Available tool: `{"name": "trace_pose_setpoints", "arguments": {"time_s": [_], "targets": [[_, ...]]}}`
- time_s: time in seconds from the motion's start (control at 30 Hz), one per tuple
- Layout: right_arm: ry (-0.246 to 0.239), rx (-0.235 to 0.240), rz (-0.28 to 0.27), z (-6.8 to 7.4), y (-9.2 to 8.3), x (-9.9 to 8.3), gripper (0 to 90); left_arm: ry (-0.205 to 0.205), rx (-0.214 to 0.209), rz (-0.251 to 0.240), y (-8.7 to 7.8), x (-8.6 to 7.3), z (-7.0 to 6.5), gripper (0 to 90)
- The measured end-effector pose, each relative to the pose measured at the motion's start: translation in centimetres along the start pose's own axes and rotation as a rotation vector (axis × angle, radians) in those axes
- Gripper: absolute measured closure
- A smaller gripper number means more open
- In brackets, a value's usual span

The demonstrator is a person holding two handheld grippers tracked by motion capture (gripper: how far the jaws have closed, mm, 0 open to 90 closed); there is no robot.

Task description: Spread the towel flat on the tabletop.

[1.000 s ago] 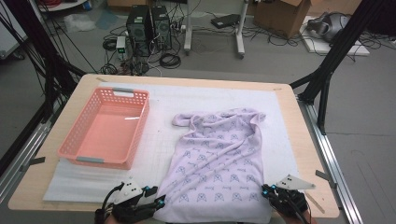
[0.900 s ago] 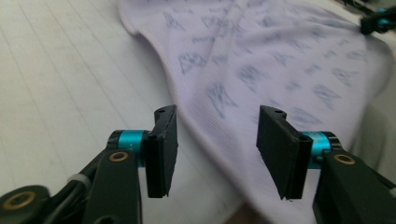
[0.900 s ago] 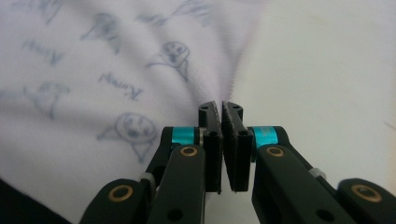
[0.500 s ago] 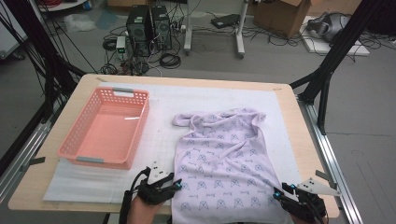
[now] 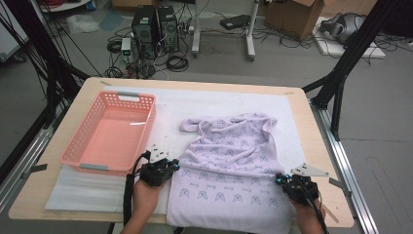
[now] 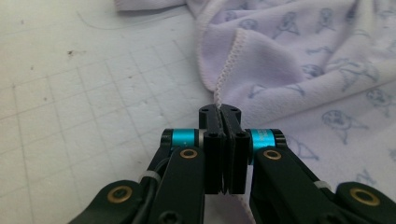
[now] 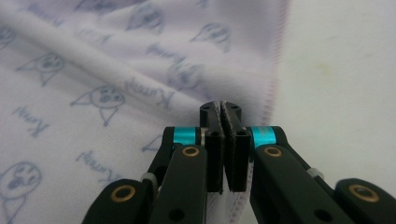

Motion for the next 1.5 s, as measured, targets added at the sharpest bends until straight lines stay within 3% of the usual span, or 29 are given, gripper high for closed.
{"name": "trace_pose_setpoints", "arguments": {"time_s": [0.07,0.13,0.2,0.3,0.5,0.57,0.6,0.7,0.77,0.87,1.0,1.07,1.17,1.2,1.23,1.27,1.33,1.37,1.5], "targets": [[0.054,-0.006,-0.014,-0.1,0.3,0.1,84.4,-0.024,-0.013,-0.021,-0.2,-0.2,-0.4,81.6],[0.057,-0.006,-0.022,0.2,0.1,0.0,67.7,-0.039,-0.043,-0.007,-0.8,-1.0,-0.8,64.4],[0.048,0.014,-0.030,0.6,-0.7,-0.2,63.3,-0.048,-0.063,-0.002,-1.7,-1.8,-1.1,55.4],[0.061,0.028,-0.034,0.7,-2.1,-0.9,55.7,-0.055,-0.097,0.001,-3.1,-3.0,-1.9,52.6],[0.066,0.061,-0.003,0.8,-4.2,-2.7,51.5,-0.031,-0.187,0.004,-4.5,-4.1,-4.0,50.4],[0.047,0.065,0.010,1.0,-4.6,-3.2,52.4,-0.008,-0.197,-0.004,-4.5,-4.3,-4.5,49.3],[0.041,0.061,0.012,0.9,-4.7,-3.4,52.5,0.015,-0.180,-0.013,-4.6,-4.4,-4.5,51.6],[0.047,0.050,0.005,0.7,-4.9,-3.6,53.3,0.052,-0.143,-0.019,-4.9,-4.8,-4.2,75.7],[0.032,0.047,0.001,0.6,-4.9,-3.7,54.4,0.023,-0.162,-0.002,-5.3,-5.0,-4.2,85.3],[0.028,0.043,-0.005,0.5,-5.0,-3.8,56.1,0.062,-0.162,0.017,-6.7,-5.7,-4.5,86.7],[0.030,0.048,-0.003,0.7,-5.2,-3.9,56.9,0.060,-0.160,0.040,-9.2,-6.8,-4.2,86.8],[0.038,0.071,0.001,1.2,-5.2,-3.9,60.0,0.042,-0.161,0.028,-10.1,-7.4,-4.1,86.7],[0.003,0.097,0.014,2.3,-5.2,-3.9,64.4,0.034,-0.164,0.025,-10.6,-7.6,-4.1,86.3],[-0.015,0.090,0.018,2.5,-5.2,-3.9,70.5,0.035,-0.164,0.020,-10.5,-7.5,-4.1,85.4],[-0.019,0.108,0.026,2.9,-5.3,-4.0,82.0,0.035,-0.164,0.011,-10.4,-7.4,-4.1,83.4],[-0.013,0.130,0.038,3.3,-5.5,-4.0,86.0,0.032,-0.168,0.004,-10.2,-7.3,-4.2,78.9],[-0.046,0.122,0.057,3.6,-5.9,-4.3,88.6,0.010,-0.161,-0.027,-9.9,-6.8,-4.1,62.1],[-0.056,0.128,0.074,3.6,-6.4,-4.5,88.8,0.003,-0.161,-0.045,-9.8,-6.5,-4.0,57.9],[-0.062,0.092,0.099,2.6,-8.5,-5.8,89.0,-0.018,-0.148,-0.090,-8.7,-5.0,-3.7,49.8]]}}
Point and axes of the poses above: each handheld gripper's, and its own axes: y roughly forward along the jaws, x roughly out of its top, z roughly to its left, the point moved 10 cm from there along y, roughly forward along the jaws, and after that the axes turned 8 degrees about -z, right-handed, at the moved point
